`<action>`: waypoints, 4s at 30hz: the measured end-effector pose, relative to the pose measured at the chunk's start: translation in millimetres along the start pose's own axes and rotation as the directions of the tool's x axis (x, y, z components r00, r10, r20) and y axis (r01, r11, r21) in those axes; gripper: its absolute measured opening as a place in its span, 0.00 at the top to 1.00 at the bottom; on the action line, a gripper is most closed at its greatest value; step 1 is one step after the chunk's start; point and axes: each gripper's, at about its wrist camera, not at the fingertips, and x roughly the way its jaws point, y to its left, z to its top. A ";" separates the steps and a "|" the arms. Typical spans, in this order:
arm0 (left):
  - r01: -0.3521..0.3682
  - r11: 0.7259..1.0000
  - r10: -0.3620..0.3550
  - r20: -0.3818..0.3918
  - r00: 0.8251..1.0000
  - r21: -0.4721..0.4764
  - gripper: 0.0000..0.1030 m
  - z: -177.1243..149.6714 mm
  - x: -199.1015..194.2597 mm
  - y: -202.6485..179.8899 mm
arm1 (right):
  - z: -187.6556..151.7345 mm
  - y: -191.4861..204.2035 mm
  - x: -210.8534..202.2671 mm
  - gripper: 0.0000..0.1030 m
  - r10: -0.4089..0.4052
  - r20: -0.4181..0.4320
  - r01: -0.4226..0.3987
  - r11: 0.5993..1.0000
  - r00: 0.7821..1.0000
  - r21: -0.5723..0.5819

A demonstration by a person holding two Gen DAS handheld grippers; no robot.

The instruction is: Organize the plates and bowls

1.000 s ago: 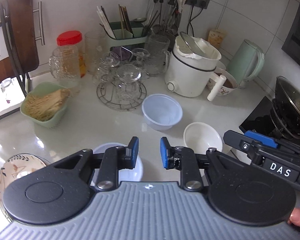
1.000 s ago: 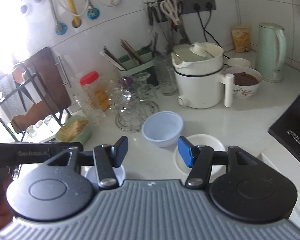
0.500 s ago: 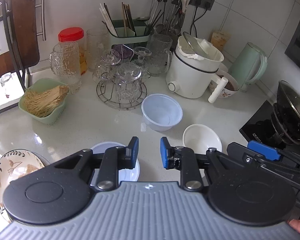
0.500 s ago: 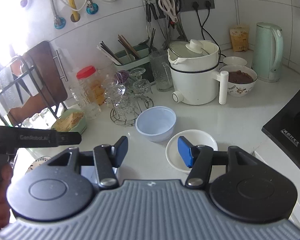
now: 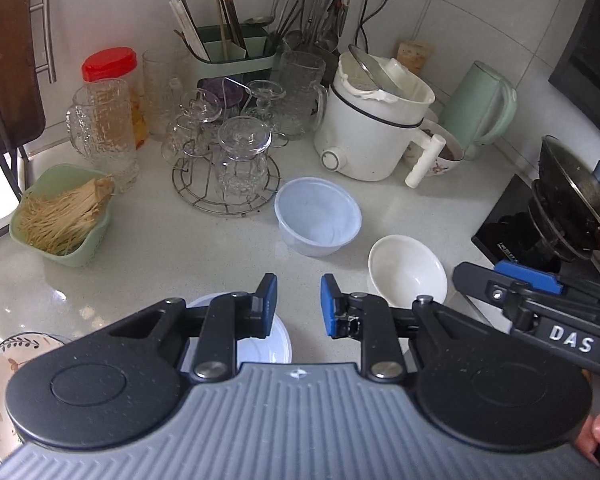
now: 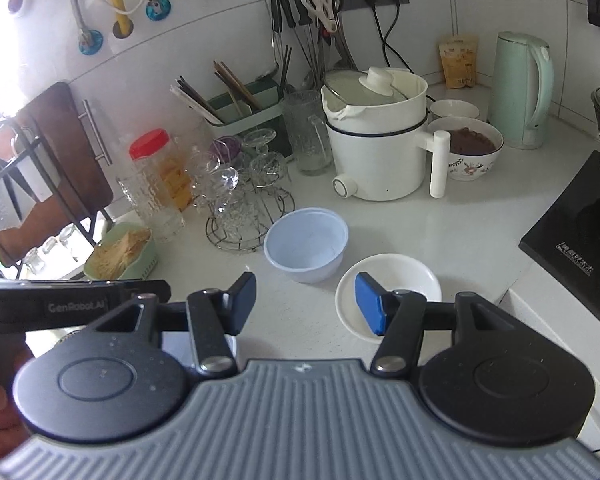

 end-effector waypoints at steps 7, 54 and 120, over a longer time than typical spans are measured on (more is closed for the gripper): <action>0.002 1.000 -0.002 -0.025 1.000 0.015 0.68 -1.6 11.6 19.2 | -4.8 9.8 6.5 0.43 -0.031 -0.025 0.031 0.999 0.999 0.007; 0.023 0.996 -0.043 -0.252 0.967 -0.080 0.53 81.9 198.1 -4.4 | 63.8 -82.7 157.5 0.48 0.013 -0.198 0.027 0.980 0.980 0.198; 0.093 0.986 -0.118 -0.183 0.976 -0.140 0.86 122.0 132.8 20.7 | 79.4 -50.5 137.9 0.89 0.179 -0.214 -0.128 0.965 0.960 0.231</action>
